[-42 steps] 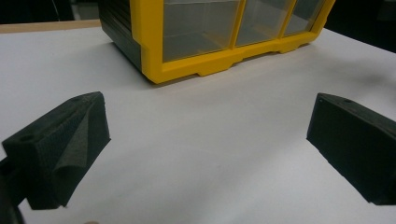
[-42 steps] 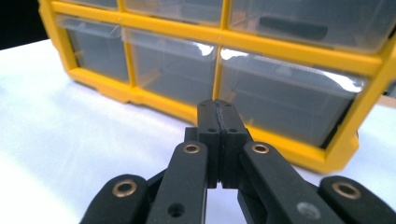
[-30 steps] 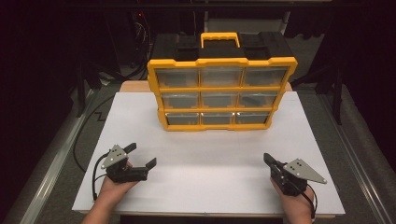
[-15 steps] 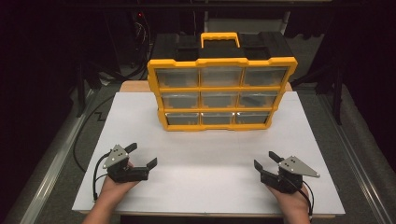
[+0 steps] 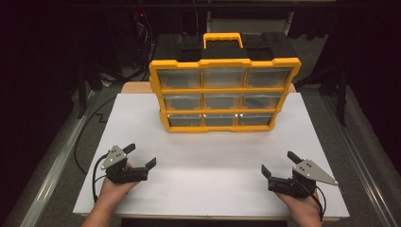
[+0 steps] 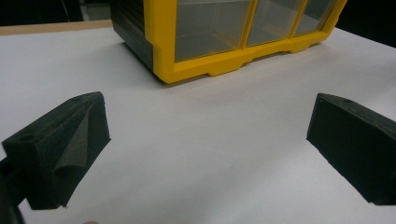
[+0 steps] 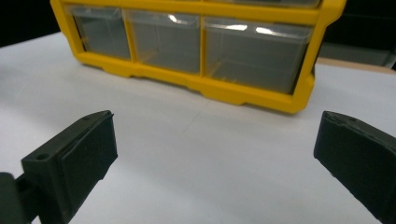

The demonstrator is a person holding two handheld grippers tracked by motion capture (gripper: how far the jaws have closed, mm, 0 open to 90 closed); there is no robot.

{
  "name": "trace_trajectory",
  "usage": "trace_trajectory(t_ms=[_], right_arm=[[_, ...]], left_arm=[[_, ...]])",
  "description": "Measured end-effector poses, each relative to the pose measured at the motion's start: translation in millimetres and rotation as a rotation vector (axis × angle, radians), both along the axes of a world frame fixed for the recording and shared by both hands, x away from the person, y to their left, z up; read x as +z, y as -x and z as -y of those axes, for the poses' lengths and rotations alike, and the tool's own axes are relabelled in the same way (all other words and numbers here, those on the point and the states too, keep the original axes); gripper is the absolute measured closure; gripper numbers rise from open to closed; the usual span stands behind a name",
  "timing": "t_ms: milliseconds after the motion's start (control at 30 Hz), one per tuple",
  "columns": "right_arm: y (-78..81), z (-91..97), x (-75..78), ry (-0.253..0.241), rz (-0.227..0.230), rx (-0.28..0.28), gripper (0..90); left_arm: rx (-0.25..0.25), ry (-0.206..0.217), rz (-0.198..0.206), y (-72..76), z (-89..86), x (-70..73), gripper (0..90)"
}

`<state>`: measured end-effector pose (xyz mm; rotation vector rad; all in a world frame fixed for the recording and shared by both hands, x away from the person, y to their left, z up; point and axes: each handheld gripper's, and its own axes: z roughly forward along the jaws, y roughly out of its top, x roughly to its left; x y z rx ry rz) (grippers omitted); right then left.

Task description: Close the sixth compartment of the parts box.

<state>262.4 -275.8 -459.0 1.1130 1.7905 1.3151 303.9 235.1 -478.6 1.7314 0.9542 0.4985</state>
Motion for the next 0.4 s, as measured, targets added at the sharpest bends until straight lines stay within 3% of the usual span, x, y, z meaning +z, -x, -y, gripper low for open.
trace_trajectory(t_ms=[133, 400], right_arm=[[-3.7, -1.0, -5.8, 0.016, -0.032, 0.011, 0.3], [-4.3, 1.7, -6.3, 0.013, -0.024, 0.0, 0.3]], left_arm=[[-0.005, -0.018, 0.007, 1.1, 3.9, 0.1, 0.3], [0.01, -0.024, -0.009, 0.4, 4.0, -0.3, 0.2]])
